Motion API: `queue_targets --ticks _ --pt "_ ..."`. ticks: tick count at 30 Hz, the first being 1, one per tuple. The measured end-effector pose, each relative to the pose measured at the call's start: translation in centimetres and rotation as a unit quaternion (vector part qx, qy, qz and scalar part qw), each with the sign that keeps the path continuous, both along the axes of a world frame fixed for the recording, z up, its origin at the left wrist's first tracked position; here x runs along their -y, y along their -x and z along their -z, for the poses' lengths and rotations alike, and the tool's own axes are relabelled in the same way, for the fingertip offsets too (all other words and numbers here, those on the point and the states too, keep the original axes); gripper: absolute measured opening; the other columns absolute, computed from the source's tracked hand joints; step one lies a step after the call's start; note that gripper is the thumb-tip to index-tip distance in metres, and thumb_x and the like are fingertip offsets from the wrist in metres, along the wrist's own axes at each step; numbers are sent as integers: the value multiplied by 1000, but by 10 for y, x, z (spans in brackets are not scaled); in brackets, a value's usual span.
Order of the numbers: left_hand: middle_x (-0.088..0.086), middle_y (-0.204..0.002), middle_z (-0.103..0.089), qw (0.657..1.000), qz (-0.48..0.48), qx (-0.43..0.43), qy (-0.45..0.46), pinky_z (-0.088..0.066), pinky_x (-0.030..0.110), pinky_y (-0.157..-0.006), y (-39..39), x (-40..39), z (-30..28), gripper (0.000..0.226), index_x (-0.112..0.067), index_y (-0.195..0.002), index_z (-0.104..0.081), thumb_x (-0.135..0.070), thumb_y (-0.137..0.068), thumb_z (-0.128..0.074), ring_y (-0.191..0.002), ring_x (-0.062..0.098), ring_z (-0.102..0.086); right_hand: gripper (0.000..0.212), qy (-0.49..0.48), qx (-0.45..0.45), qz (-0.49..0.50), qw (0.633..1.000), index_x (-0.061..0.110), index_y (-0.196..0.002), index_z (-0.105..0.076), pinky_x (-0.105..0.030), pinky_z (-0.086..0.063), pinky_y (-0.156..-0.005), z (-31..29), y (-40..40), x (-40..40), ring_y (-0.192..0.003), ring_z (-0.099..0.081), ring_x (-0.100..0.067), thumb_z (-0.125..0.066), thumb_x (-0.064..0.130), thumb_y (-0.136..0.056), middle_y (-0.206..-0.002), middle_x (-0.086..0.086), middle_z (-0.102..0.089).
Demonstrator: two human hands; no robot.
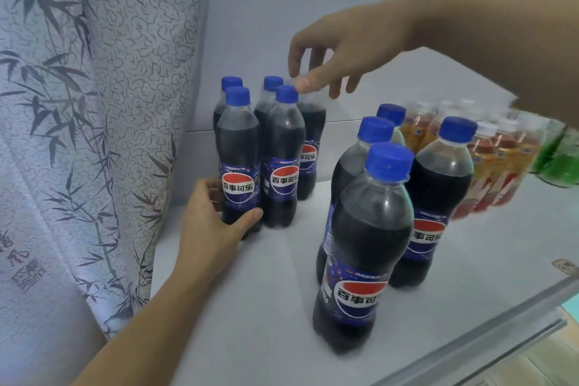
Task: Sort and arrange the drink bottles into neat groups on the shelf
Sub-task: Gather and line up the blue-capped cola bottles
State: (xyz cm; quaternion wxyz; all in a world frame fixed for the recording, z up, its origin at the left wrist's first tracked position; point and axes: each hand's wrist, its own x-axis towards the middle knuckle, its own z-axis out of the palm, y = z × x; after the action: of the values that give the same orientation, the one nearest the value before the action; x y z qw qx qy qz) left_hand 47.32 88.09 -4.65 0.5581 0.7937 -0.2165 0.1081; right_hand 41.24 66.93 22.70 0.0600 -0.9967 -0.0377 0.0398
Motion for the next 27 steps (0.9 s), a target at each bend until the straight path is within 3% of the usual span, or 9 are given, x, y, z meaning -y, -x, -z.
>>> queue_targets --ticks 4,7,10,13,16,21,24,27 --pt "-15 -111 -61 1000 -8 0 7 -48 21 -79 0 2 0 68 -30 -122 -44 -35 -73 -90 -102 5 -62 29 40 -94 -27 994 38 -105 -70 -31 -58 -72 -17 43 21 -87 -72 -5 -67 54 -80 -102 12 -74" --pt "3 -122 -59 991 -82 108 21 -47 37 -98 8 1 -7 61 -14 -130 -49 -35 -83 -82 -113 19 -58 21 30 -149 -42 988 40 -104 -70 -33 -56 -69 -5 55 42 -77 -73 -10 -77 34 -85 -100 7 -75" --pt "10 -114 -57 953 -102 284 11 -42 37 -95 29 4 -24 37 -3 -118 -56 -20 -85 -63 -107 28 -55 28 -18 -121 -72 990 38 -93 -72 -41 -59 -69 11 56 57 -74 -75 -24 -82 15 -82 -94 -2 -74" --pt "12 -111 -60 930 -78 356 -43 -43 47 -89 42 13 -30 31 -3 -109 -60 -18 -82 -57 -103 33 -56 25 -23 -41 -103 994 29 -93 -74 -41 -58 -81 19 53 66 -76 -76 -25 -85 12 -79 -85 1 -75" --pt "14 -119 -54 946 -114 302 -22 -45 55 -92 36 16 -25 43 -4 -120 -53 -18 -80 -60 -109 34 -54 24 -10 18 -121 993 28 -99 -75 -35 -56 -86 20 42 73 -77 -76 -16 -84 16 -81 -86 5 -76" --pt "1 -134 -52 991 -99 92 -20 -57 52 -87 23 12 -13 77 -23 -148 -33 -28 -82 -72 -107 14 -60 25 -7 32 -140 990 28 -101 -74 -38 -57 -85 18 1 75 -79 -74 -17 -82 13 -83 -96 0 -75" --pt "-5 -127 -64 992 -63 72 -82 -57 35 -82 21 12 -8 75 -25 -145 -38 -19 -82 -79 -104 -1 -62 26 -6 26 -153 988 29 -101 -72 -34 -56 -80 22 -23 77 -74 -70 -9 -81 12 -83 -96 4 -73" --pt "-8 -122 -67 992 -59 72 -91 -59 33 -80 20 11 -8 68 -25 -139 -44 -21 -81 -81 -100 1 -64 27 -17 19 -159 987 30 -98 -70 -28 -51 -77 29 -35 81 -68 -64 -2 -80 10 -84 -91 10 -70"
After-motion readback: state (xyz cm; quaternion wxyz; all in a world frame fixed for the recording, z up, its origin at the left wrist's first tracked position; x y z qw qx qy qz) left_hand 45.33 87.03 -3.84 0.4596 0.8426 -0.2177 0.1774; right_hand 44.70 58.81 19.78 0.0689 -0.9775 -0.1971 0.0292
